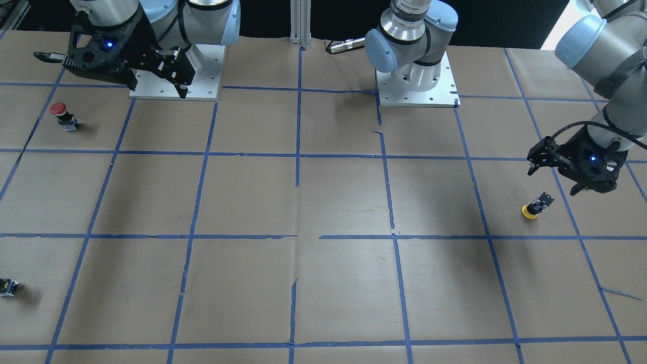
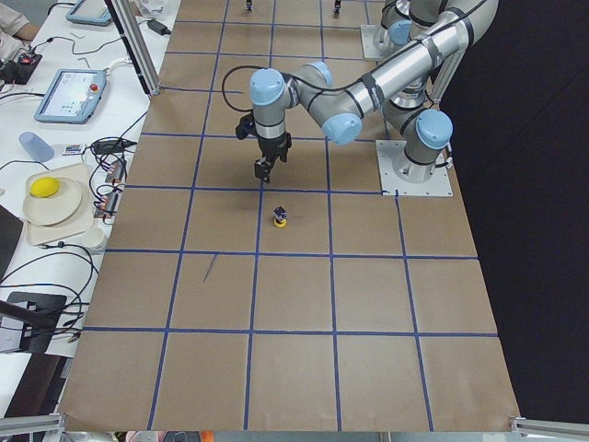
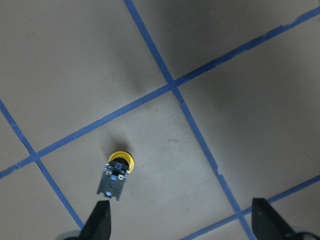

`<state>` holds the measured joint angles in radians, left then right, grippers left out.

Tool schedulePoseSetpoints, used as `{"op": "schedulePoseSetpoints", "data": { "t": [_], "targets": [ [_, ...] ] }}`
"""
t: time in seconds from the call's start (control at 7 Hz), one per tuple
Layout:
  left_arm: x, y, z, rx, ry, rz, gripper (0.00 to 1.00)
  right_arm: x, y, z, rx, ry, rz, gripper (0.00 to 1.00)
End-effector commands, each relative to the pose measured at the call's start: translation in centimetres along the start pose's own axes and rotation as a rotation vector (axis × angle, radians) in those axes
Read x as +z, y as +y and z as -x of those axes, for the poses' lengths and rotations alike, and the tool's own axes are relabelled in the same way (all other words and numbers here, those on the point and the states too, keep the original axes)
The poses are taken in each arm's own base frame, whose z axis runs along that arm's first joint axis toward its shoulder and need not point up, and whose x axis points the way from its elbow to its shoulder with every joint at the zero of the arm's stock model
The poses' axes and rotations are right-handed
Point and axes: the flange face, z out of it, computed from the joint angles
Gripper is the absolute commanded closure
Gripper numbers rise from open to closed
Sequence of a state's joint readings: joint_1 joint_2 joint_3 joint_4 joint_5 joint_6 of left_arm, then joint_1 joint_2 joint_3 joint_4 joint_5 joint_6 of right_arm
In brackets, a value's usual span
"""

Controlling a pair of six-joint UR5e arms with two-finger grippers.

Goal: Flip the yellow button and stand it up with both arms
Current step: 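Move the left gripper down toward the yellow button lying on its side, then close the left gripper on the yellow button's black base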

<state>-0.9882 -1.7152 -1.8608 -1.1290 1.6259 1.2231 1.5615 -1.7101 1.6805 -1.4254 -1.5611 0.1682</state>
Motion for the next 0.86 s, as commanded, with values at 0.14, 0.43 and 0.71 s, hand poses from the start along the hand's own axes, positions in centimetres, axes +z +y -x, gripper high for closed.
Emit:
{"op": "schedulePoseSetpoints", "data": {
  "t": [0.14, 0.43, 0.71],
  "targets": [
    [7.3, 3.7, 4.0, 0.233, 0.065, -0.006, 0.02, 3.2, 1.4, -0.3, -0.001, -0.004, -0.005, 0.0],
    [8.6, 3.8, 3.4, 0.244, 0.092, -0.003, 0.04, 3.8, 0.7, -0.5, -0.001, -0.005, -0.02, 0.0],
    [9.1, 3.5, 3.6, 0.264, 0.062, -0.019, 0.14, 3.8, 0.8, -0.5, -0.001, -0.006, -0.015, 0.0]
  ]
}}
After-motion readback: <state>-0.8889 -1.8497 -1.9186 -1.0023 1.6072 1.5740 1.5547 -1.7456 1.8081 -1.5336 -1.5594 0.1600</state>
